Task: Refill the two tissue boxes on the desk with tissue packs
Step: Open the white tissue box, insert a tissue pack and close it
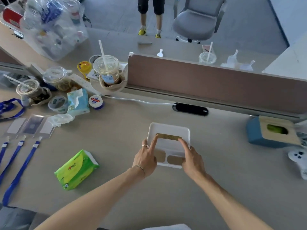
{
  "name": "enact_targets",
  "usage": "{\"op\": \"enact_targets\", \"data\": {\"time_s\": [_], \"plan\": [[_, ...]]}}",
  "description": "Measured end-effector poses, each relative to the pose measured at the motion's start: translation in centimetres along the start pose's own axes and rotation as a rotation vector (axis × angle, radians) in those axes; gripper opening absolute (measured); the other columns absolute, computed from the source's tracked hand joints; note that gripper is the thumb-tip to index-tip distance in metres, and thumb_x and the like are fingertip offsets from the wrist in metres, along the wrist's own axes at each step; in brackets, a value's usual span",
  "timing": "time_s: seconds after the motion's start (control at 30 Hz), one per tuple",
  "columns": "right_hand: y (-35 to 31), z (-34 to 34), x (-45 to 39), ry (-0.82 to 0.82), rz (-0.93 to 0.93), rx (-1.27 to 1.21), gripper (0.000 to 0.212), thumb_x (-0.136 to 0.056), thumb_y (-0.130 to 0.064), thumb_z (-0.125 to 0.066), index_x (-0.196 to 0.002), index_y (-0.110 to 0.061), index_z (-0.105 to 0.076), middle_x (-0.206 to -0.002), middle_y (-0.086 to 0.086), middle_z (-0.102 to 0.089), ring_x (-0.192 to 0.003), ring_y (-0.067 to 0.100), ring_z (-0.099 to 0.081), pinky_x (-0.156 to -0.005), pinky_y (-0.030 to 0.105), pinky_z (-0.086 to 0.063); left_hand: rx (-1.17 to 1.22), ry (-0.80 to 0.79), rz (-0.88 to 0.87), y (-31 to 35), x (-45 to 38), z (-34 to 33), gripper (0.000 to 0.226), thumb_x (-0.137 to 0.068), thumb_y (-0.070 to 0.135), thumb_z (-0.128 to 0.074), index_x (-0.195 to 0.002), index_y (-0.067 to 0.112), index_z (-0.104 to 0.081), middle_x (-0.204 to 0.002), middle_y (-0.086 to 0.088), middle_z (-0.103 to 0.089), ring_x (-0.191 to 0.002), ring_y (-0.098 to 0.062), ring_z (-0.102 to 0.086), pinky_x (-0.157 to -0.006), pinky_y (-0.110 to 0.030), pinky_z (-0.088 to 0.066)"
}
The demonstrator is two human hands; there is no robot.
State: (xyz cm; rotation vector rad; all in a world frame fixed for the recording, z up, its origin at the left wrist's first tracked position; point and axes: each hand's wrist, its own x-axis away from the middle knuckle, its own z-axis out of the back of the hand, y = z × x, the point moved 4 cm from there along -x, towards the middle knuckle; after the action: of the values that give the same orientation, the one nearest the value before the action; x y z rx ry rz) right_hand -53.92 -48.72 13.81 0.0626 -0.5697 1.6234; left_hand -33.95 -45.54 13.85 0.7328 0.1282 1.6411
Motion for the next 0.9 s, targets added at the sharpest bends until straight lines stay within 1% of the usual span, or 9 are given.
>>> {"op": "enact_targets", "data": {"time_s": [0.23, 0.3, 0.37, 0.4, 0.47, 0.57, 0.7, 0.8, 0.9], "plan": [[4.5, -0.2, 1.5, -0.052, -0.003, 0.047, 0.095, -0.085, 0.003, -0.054, -0.154, -0.043, -0.007, -0.131, 0.012, -0.053, -0.102, 0.037, -0.065, -0.086, 0.042, -0.052, 0.036, -0.063, 0.012, 3.1, 1.0, -3.9, 0.104, -0.08, -0.002, -0.045, -0.154, 0.05, 0.007, -0.149, -0.013, -0.021, -0.077, -0.031, -0.052, -0.062, -0.033, -0.045], [4.7, -0.3, 1.8, -0.079, 0.009, 0.017, 0.096, -0.085, 0.002, -0.054, -0.154, -0.043, -0.006, -0.136, 0.012, -0.05, -0.101, 0.038, -0.065, -0.085, 0.043, -0.052, 0.046, -0.066, 0.035, 3.1, 1.2, -4.3, 0.104, -0.081, -0.002, -0.047, -0.155, 0.049, 0.006, -0.157, -0.012, -0.011, -0.09, -0.034, -0.056, -0.066, -0.035, -0.049], [4.8, -0.3, 2.2, -0.019, 0.038, 0.034, 0.091, -0.087, -0.006, -0.06, -0.156, -0.038, -0.009, -0.144, 0.013, -0.044, -0.103, 0.038, -0.065, -0.083, 0.043, -0.054, -0.002, 0.005, 0.022, 3.1, 1.5, -3.8, 0.099, -0.08, 0.001, -0.051, -0.157, 0.042, -0.006, -0.162, -0.012, -0.004, -0.118, -0.037, -0.05, -0.081, -0.039, -0.054], [4.9, -0.1, 2.5, 0.065, 0.067, 0.064, 0.087, -0.086, -0.01, -0.064, -0.156, -0.033, -0.017, -0.147, 0.014, -0.043, -0.105, 0.038, -0.063, -0.082, 0.043, -0.054, -0.042, 0.084, -0.037, 3.3, 1.8, -3.2, 0.091, -0.078, 0.003, -0.053, -0.156, 0.036, -0.02, -0.159, -0.013, -0.013, -0.126, -0.035, -0.044, -0.088, -0.04, -0.052], [4.9, 0.6, 3.3, 0.264, 0.162, 0.086, 0.069, -0.082, -0.014, -0.069, -0.145, -0.021, -0.043, -0.137, 0.012, -0.051, -0.105, 0.035, -0.06, -0.081, 0.043, -0.053, -0.129, 0.235, -0.271, 3.9, 2.2, -2.4, 0.064, -0.074, 0.006, -0.06, -0.135, 0.023, -0.052, -0.137, -0.011, -0.044, -0.115, -0.032, -0.049, -0.091, -0.038, -0.048], [4.1, 0.6, 4.7, 0.384, 0.395, 0.103, 0.027, -0.079, -0.016, -0.067, -0.105, -0.016, -0.065, -0.101, 0.004, -0.06, -0.085, 0.029, -0.057, -0.074, 0.039, -0.049, -0.266, 0.197, -0.51, 4.5, 2.8, -3.0, 0.033, -0.075, 0.014, -0.073, -0.107, 0.016, -0.065, -0.107, -0.007, -0.06, -0.091, -0.031, -0.061, -0.077, -0.035, -0.051], [3.1, -1.6, 4.8, 0.137, 0.416, 0.208, 0.021, -0.06, -0.014, -0.084, -0.078, -0.017, -0.073, -0.074, -0.001, -0.066, -0.07, 0.022, -0.067, -0.06, 0.028, -0.054, -0.382, -0.09, -0.36, 4.9, 2.4, -4.6, 0.032, -0.087, 0.022, -0.068, -0.117, 0.019, -0.057, -0.12, -0.001, -0.064, -0.115, -0.03, -0.057, -0.082, -0.033, -0.047], [2.7, -2.8, 4.4, -0.028, 0.383, 0.304, 0.029, -0.063, 0.001, -0.07, -0.089, -0.011, -0.075, -0.08, 0.005, -0.07, -0.078, 0.029, -0.07, -0.063, 0.031, -0.054, -0.504, -0.097, -0.356, 5.9, 2.1, -4.9, 0.029, -0.087, 0.002, -0.057, -0.114, 0.013, -0.057, -0.112, -0.005, -0.067, -0.11, -0.032, -0.06, -0.071, -0.03, -0.037], [2.3, -2.6, 4.0, -0.048, 0.394, 0.321, 0.04, -0.07, 0.006, -0.057, -0.103, -0.012, -0.071, -0.093, 0.008, -0.071, -0.088, 0.032, -0.068, -0.064, 0.032, -0.046, -0.566, -0.107, -0.385, 6.5, 1.7, -5.1, 0.03, -0.081, -0.008, -0.05, -0.104, 0.008, -0.06, -0.104, -0.008, -0.068, -0.099, -0.03, -0.064, -0.068, -0.029, -0.031]]}}
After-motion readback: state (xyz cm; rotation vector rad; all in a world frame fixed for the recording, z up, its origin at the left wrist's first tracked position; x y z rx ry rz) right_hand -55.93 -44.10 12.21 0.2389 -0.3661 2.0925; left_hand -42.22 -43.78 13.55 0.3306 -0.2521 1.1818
